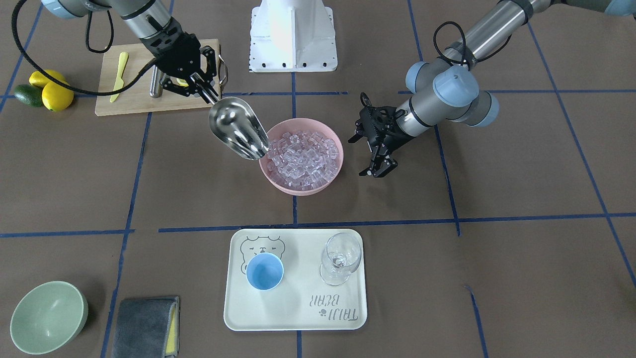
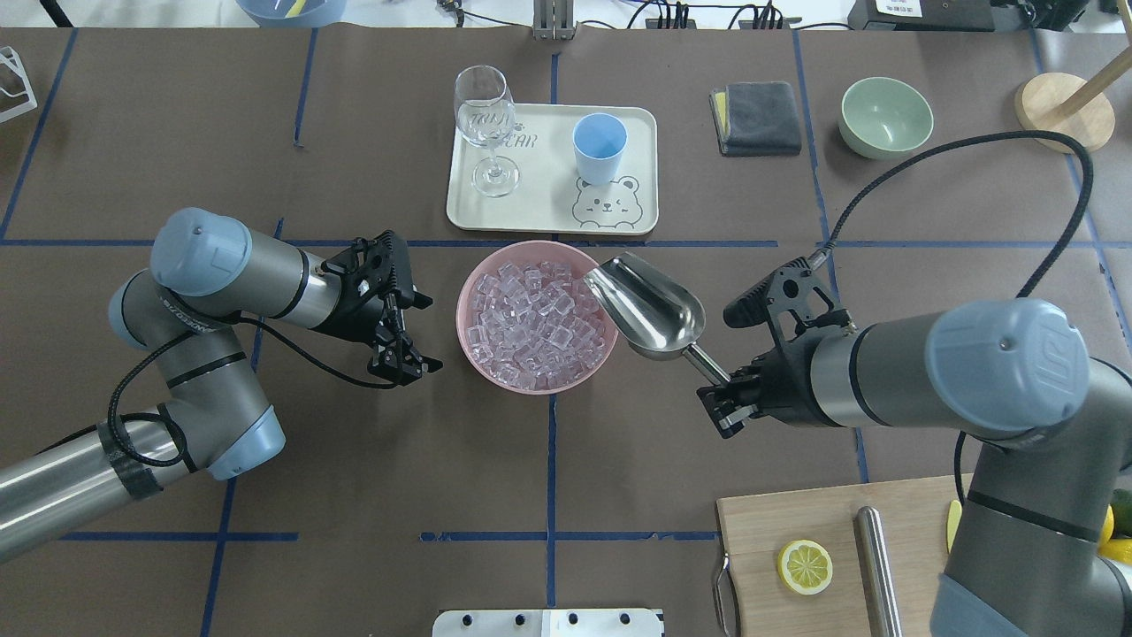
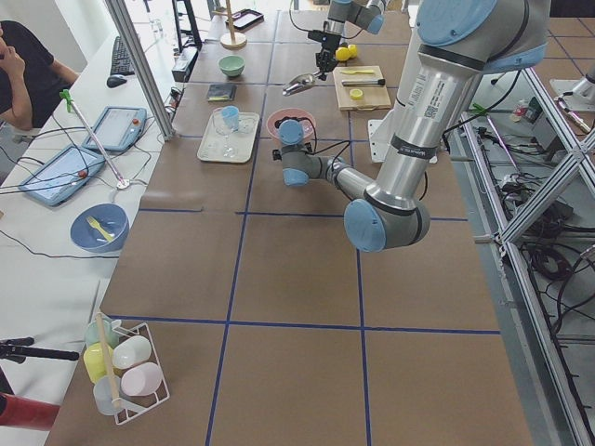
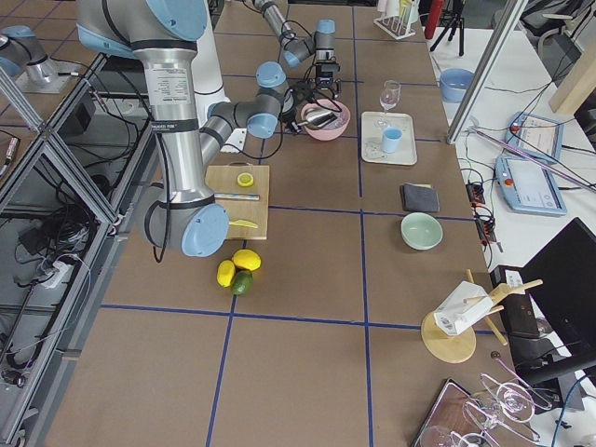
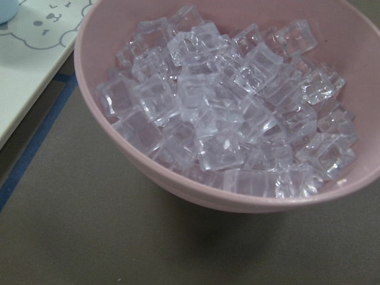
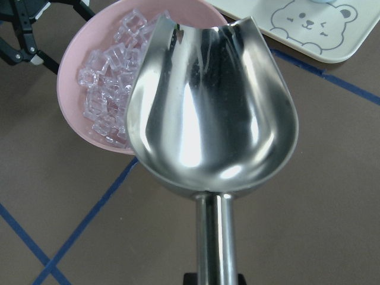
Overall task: Put ice in cup with scoop
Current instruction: 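Grasp the metal scoop handle with the right gripper and carry it to the pink bowl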
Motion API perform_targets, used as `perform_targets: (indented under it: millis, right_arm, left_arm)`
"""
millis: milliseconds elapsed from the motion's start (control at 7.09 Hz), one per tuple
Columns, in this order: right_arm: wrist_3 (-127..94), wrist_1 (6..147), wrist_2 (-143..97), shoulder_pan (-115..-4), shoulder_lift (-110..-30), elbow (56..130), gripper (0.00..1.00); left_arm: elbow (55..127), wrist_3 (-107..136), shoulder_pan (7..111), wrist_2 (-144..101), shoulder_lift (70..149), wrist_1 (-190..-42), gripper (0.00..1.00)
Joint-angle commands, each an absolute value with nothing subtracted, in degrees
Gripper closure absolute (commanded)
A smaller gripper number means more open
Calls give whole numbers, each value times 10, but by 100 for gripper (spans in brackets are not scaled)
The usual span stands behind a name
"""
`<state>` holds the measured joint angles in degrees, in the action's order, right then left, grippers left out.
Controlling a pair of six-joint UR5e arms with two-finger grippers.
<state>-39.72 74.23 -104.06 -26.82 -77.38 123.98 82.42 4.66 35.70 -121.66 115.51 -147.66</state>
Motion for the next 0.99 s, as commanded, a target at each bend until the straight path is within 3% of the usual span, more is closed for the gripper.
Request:
perform_targets:
  millis: [0,423,846]
  right_arm:
    - [-293,985,-1068,-288,-641,1242,100]
    - [-157,1143,-1059,-290,-598,1248,100]
    - [-14,1321,-1029,-290,-505,1224,100]
  left_arm:
    - [807,47,354,-1216,1157,-1508,0]
    - [804,47,349,-1191,1157,-1518,0]
    - [806,48,349,-1192,1165,-1522,0]
